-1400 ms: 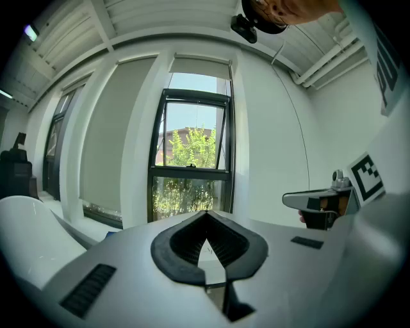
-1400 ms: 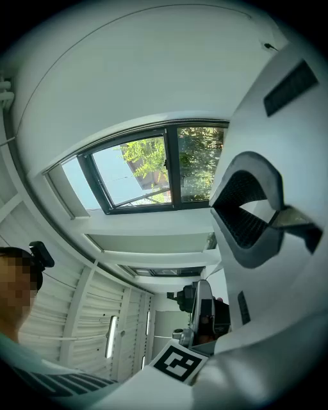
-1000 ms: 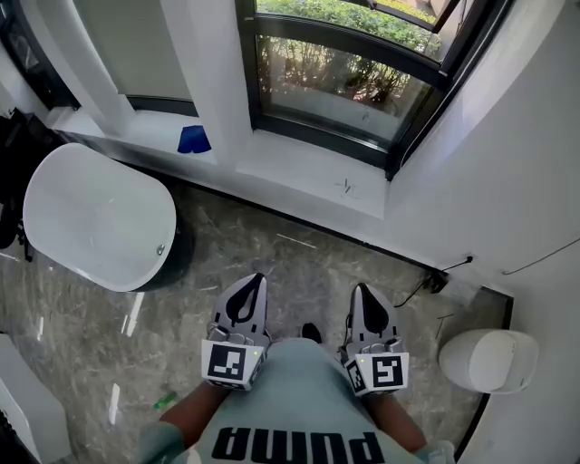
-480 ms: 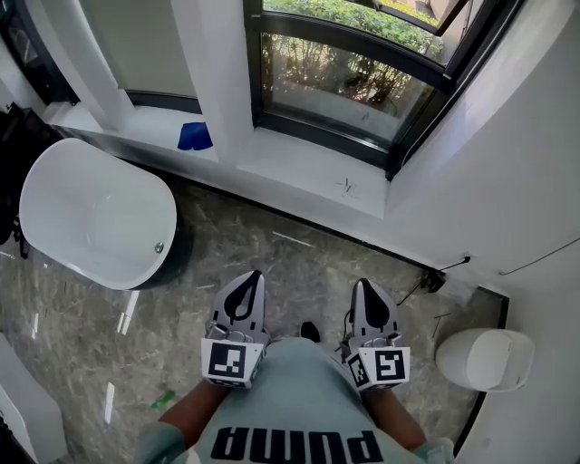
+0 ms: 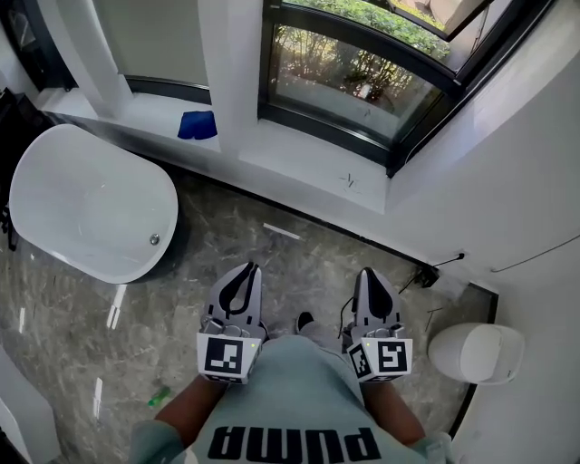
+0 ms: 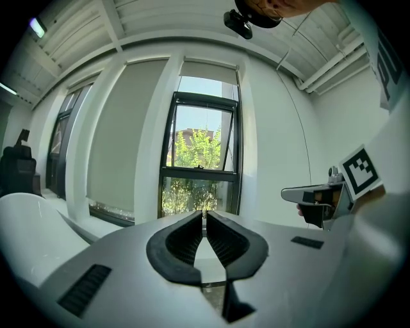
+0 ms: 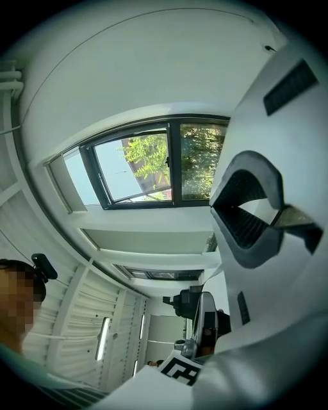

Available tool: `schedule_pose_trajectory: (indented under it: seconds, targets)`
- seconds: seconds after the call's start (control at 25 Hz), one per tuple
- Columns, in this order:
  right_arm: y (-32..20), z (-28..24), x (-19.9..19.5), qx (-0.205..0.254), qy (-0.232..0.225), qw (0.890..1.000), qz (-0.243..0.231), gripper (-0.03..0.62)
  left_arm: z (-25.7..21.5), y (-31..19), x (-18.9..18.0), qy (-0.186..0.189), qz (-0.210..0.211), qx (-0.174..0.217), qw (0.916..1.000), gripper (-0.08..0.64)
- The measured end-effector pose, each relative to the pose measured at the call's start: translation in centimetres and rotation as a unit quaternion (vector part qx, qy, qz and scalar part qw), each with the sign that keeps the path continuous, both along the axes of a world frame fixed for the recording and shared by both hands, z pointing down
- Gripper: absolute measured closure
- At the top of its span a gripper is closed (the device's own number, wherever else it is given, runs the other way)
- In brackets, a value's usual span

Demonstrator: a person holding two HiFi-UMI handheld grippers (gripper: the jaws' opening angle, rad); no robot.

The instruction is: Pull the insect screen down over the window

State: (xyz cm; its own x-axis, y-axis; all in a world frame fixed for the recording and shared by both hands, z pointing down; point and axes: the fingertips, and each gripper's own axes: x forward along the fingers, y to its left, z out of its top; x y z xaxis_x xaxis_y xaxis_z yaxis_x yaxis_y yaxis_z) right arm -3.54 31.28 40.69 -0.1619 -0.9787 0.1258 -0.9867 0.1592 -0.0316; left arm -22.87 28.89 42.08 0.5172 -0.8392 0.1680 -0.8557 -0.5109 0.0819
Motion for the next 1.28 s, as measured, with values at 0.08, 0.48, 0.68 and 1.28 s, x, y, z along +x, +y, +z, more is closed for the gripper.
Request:
schedule_pose_trajectory:
  seconds: [0.08,0.48,0.68,1.28]
  targets:
    - [-0.2,-0.3,-0.7,0.003,0.007,1.0,-0.003,0.596,0.1,-0.4,-0.8,0.01,-0.005,-0.007,0.9999,0.546]
    - [-5.8,1.0,0.8,0.003,-0.005,1.0,-0.014,0.595,0.5,-5.2,-0.9,-0.016,-0.029,-0.001,0.9994,0.546]
    - [-10.9,2.1,4.2,0.0,-0.023,1.0,-0.02,0.596,0.9,-9.6,2.2,-0.03,-0.035,0.001,0.9989,0.546]
    - [-24.5,2.8,17.4,0.011,-0.049,0.998,-0.036,0.595,-1.0,-24.9,14.9,-0.072,-0.048,0.029,0.9958,0.547]
